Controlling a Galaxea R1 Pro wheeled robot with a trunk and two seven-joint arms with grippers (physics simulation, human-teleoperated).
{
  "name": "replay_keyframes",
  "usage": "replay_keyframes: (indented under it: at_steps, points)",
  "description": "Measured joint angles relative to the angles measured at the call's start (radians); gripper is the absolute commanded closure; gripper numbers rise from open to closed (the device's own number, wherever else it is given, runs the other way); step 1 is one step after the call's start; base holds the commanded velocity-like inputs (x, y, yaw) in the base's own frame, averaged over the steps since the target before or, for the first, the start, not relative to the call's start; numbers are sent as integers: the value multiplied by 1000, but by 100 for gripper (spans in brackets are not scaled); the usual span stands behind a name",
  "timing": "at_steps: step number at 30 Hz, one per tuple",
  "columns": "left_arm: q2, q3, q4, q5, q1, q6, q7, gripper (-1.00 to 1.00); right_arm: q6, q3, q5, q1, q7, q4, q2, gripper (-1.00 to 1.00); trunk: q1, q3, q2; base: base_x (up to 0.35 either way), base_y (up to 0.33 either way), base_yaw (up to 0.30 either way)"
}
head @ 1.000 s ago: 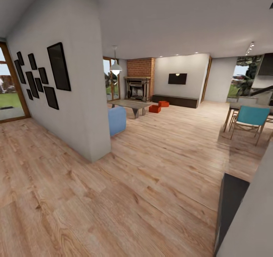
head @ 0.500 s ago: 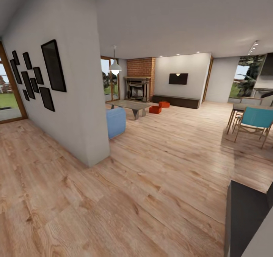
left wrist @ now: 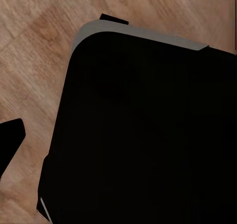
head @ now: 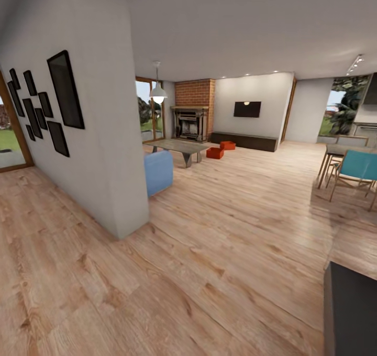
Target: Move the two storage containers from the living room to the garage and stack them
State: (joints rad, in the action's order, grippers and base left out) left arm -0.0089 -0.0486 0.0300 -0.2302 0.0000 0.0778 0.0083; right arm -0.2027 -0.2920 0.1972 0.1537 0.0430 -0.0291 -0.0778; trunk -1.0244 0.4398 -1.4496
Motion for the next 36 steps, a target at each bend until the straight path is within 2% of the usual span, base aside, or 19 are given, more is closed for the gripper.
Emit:
replay_keyframes:
  at_steps: [17, 36]
  points:
    - [0, 1, 0, 0, 0, 0, 0, -100, -2, 1, -1, 0, 0, 0, -1, -100, 0, 0, 0, 326, 0, -11]
    - [1, 2, 1, -1, 0, -8, 0, -100, -1, 1, 0, 0, -1, 0, -1, -100, 0, 0, 0, 326, 0, -268]
